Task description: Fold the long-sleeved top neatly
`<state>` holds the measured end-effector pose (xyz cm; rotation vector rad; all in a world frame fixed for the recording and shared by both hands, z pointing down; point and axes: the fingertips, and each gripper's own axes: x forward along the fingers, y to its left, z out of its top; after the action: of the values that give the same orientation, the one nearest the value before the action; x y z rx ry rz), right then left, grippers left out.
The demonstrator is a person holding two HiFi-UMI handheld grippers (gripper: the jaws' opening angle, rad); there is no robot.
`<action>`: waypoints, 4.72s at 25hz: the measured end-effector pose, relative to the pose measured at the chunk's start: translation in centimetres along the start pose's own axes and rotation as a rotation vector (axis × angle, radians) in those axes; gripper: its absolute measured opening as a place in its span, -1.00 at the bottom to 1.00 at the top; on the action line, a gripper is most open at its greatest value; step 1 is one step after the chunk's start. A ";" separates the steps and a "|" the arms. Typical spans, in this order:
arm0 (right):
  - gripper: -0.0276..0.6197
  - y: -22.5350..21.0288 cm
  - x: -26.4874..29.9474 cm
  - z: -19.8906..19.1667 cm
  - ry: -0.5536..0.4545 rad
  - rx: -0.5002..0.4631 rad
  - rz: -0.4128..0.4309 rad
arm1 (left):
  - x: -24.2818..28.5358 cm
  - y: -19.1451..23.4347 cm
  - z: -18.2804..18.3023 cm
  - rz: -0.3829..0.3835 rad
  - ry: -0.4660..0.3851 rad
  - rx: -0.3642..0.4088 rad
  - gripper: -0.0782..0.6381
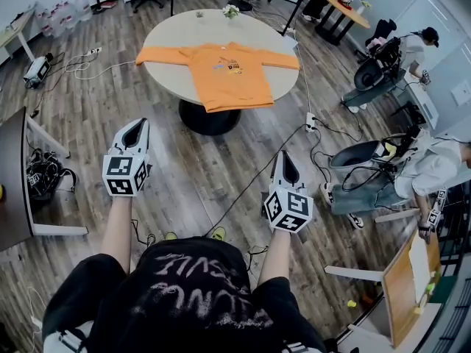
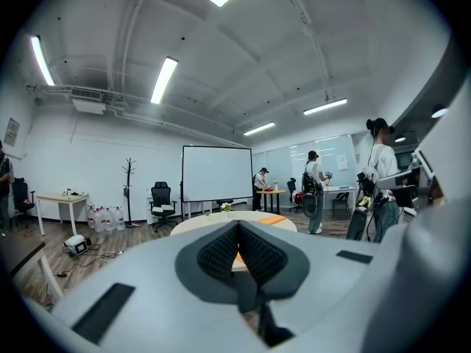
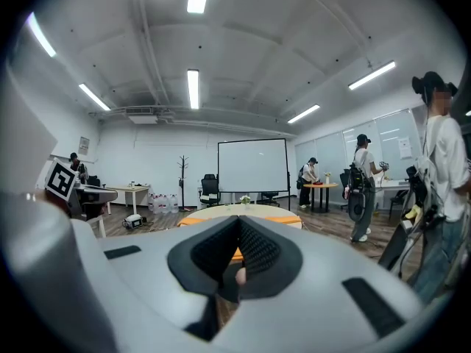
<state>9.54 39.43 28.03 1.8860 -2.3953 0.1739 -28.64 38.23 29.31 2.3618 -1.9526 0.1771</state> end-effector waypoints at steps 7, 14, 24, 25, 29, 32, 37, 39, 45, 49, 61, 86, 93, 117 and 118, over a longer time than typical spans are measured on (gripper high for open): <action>-0.90 -0.5 0.6 -0.5 0.005 0.014 0.007 | 0.3 -0.3 -0.2 0.011 0.012 -0.001 -0.76; -0.90 -2.2 1.3 -0.7 -0.001 0.026 0.019 | 0.9 -1.4 -0.5 0.029 0.016 -0.007 -0.76; -0.90 -7.0 3.9 -0.5 -0.007 0.030 0.066 | 3.8 -5.4 0.5 0.069 0.004 0.003 -0.76; -0.90 -7.6 4.1 -0.6 -0.007 0.031 0.071 | 4.0 -6.0 0.5 0.072 0.005 0.004 -0.76; -0.90 -9.7 4.7 -0.9 -0.003 0.038 0.088 | 4.8 -7.9 0.3 0.086 0.015 0.014 -0.76; -0.90 -10.6 5.4 -0.9 -0.003 0.044 0.097 | 5.4 -8.4 0.3 0.098 0.024 0.019 -0.76; -0.90 -11.5 6.8 -0.8 -0.004 0.051 0.111 | 6.5 -8.5 0.8 0.121 0.025 0.030 -0.76; -0.88 -11.7 7.6 -0.8 -0.006 0.050 0.118 | 7.0 -8.5 0.9 0.128 0.020 0.031 -0.76; -0.69 -11.3 11.2 -1.2 0.004 0.038 0.147 | 9.6 -7.2 0.0 0.131 0.031 0.010 -0.55; -0.60 -11.2 13.9 -1.7 0.010 0.026 0.146 | 11.8 -5.9 -0.8 0.137 0.029 -0.009 -0.52; -0.55 -7.9 27.8 -1.3 0.069 0.012 0.147 | 22.6 3.5 -2.5 0.158 0.084 -0.068 -0.49; -0.53 3.9 53.9 -3.7 0.298 -0.071 0.171 | 37.9 29.7 -14.2 0.308 0.339 -0.153 -0.49; -0.54 5.8 57.0 -5.6 0.343 -0.101 0.220 | 39.2 33.2 -17.9 0.342 0.405 -0.030 -0.49; -0.55 7.7 61.8 -13.3 0.458 -0.053 0.212 | 47.3 39.1 -29.7 0.130 0.537 0.209 -0.21; -0.55 7.5 61.6 -13.5 0.462 -0.048 0.206 | 47.6 39.1 -29.8 0.116 0.547 0.241 -0.20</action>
<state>-12.24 -16.20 49.71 1.3850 -2.2354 0.5006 -59.46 -11.69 64.55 2.0150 -1.8617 0.9981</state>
